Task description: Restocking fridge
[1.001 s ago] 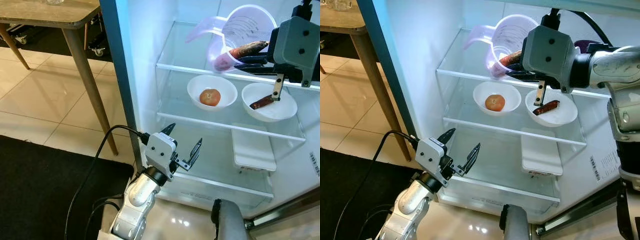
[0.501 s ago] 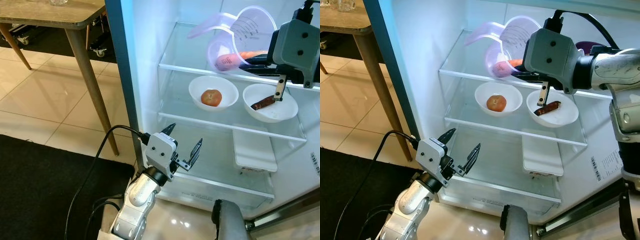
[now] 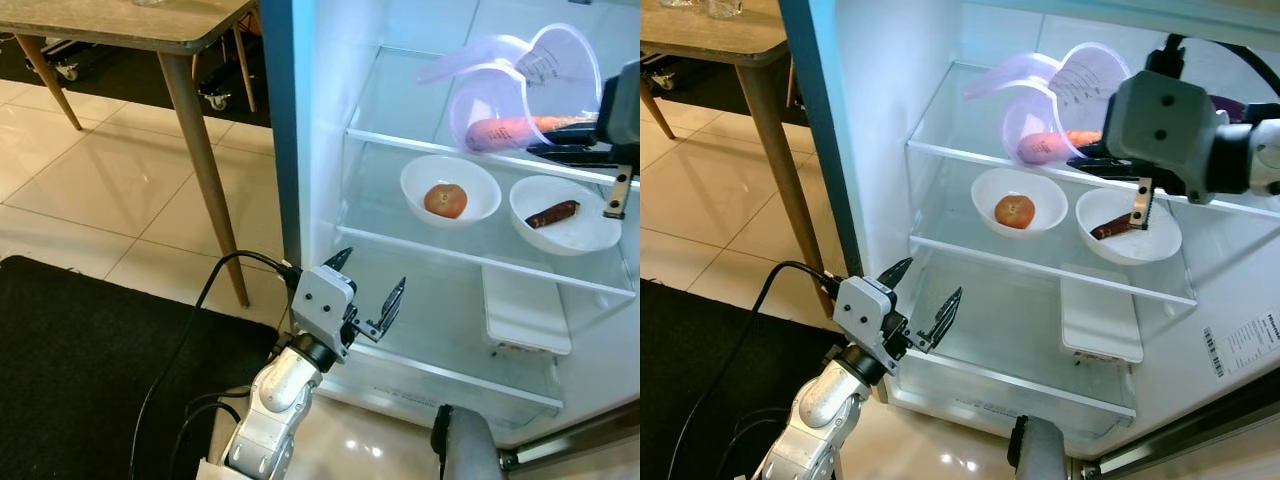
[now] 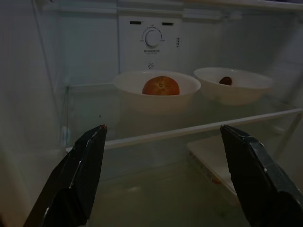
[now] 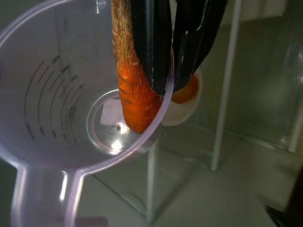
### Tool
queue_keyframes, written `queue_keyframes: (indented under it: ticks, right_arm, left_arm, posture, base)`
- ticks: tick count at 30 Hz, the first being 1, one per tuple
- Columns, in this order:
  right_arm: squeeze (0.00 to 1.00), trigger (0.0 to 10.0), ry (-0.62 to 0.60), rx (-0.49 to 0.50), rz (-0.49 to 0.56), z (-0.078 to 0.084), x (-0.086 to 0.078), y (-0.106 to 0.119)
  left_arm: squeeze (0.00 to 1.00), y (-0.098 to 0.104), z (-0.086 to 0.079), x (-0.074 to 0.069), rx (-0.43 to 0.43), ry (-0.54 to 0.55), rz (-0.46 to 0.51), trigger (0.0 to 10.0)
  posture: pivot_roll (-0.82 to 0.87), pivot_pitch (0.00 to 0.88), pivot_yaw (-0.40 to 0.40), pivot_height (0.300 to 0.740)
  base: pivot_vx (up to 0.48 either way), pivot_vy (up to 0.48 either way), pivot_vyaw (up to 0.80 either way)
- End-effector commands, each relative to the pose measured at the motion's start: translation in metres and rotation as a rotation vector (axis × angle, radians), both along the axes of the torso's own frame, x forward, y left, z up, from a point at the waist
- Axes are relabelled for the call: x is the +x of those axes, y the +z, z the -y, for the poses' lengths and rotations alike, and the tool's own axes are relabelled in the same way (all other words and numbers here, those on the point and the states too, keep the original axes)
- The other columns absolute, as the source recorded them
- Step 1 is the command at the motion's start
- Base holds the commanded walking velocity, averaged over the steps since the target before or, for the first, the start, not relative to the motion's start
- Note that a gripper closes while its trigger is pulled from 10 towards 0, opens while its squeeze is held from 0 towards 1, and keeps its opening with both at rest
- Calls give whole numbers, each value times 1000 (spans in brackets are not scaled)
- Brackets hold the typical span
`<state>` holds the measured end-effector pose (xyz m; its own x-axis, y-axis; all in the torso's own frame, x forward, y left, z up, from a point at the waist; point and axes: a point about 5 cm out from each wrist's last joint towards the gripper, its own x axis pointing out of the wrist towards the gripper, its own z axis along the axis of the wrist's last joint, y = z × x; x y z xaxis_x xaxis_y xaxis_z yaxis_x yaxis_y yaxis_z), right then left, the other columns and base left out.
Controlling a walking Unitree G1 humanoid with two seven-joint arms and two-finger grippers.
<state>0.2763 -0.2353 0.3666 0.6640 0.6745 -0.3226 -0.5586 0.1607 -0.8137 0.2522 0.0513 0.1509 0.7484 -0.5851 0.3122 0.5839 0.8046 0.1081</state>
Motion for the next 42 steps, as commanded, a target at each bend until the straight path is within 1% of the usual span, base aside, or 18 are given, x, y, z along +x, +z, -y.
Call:
queue_keyframes:
  ticks: [1, 4, 6, 7, 9, 14, 16, 19, 20, 21, 22, 23, 29, 33, 35, 37, 39, 42]
  right_arm:
    - [0, 0, 46, -18, -41, 0, -14, 0]
    - [0, 0, 59, -15, -50, -1, -15, 0]
    - [0, 0, 112, -6, -108, -7, -22, -8]
    - [0, 0, 112, -6, -108, -7, -22, -8]
    - [0, 0, 157, 2, -188, -12, -28, -22]
    - [0, 0, 160, -6, -235, -13, -30, -34]
    - [0, 0, 153, -26, -299, -13, -32, -49]
    - [0, 0, 109, -56, -355, -9, -32, -63]
    - [0, 0, 45, -81, -380, -1, -29, -72]
    - [0, 0, 45, -81, -380, -1, -29, -72]
    - [0, 0, -24, -107, -395, 7, -27, -80]
    - [0, 0, -132, -145, -405, 22, -22, -89]
    - [0, 0, -191, -164, -378, 29, -19, -89]
    - [0, 0, -247, -211, -355, 38, -15, -89]
    - [0, 0, -264, -243, -345, 43, -15, -90]
    - [0, 0, -258, -256, -346, 43, -16, -91]
    - [0, 0, -217, -279, -346, 38, -18, -93]
    - [0, 0, -182, -310, -358, 34, -19, -97]
  left_arm:
    - [0, -1, 4, -1, -10, -11, -4, 10000]
    - [0, -1, 4, -1, -10, -11, -4, 10000]
    - [0, -1, 4, -1, -10, -11, -4, 10000]
    - [0, -1, 4, -1, -10, -11, -4, 10000]
    - [0, -1, 4, -1, -10, -10, -3, 10000]
    - [0, -1, 3, -1, -10, -8, -3, 10000]
    - [0, -1, 3, -1, -11, -7, -2, 10000]
    - [0, 0, 3, 0, -12, -8, -2, 10000]
    - [0, 0, 3, 0, -13, -17, -4, 10000]
    - [0, 0, 3, 0, -13, -17, -4, 10000]
    - [0, 0, 3, -1, -14, -29, -7, 10000]
    - [0, 1, 3, -1, -15, -46, -10, 10000]
    - [0, 2, 2, -1, -14, -94, -14, 10000]
    - [0, 9, 0, 0, -20, -138, -1, 10000]
    - [0, 13, -3, -1, 3, -200, 9, 10000]
    - [0, 15, -6, -1, 9, -235, 4, 10000]
    - [0, 20, -13, 1, 33, -320, -7, 10000]
    - [0, 26, -20, 5, 54, -346, 0, 10000]
  posture:
    - [-42, 91, -20, 369]
    - [-42, 91, -20, 369]
    - [-42, 91, -20, 369]
    - [-42, 91, -20, 369]
    - [-39, 92, -21, 369]
    - [-39, 92, -21, 369]
    - [-39, 92, -21, 369]
    - [-35, 95, -23, 369]
    - [-36, 94, -21, 369]
    - [-36, 94, -21, 369]
    - [-36, 94, -21, 369]
    - [-36, 94, -21, 369]
    - [-30, 97, -19, 369]
    - [-30, 97, -20, 369]
    - [-30, 97, -21, 369]
    - [-30, 97, -21, 369]
    - [-29, 97, -20, 369]
    - [-27, 96, -17, 369]
  base:
    - [0, 0, 0]
    - [0, 0, 0]
    - [0, 0, 0]
    - [0, 0, 0]
    - [0, 0, 0]
    - [0, 0, 0]
    - [0, 0, 0]
    - [0, 0, 0]
    - [0, 0, 0]
    - [0, 0, 0]
    - [0, 0, 0]
    - [0, 0, 0]
    - [0, 0, 0]
    - [0, 0, 0]
    - [0, 0, 0]
    - [0, 0, 0]
    - [0, 0, 0]
    - [0, 0, 0]
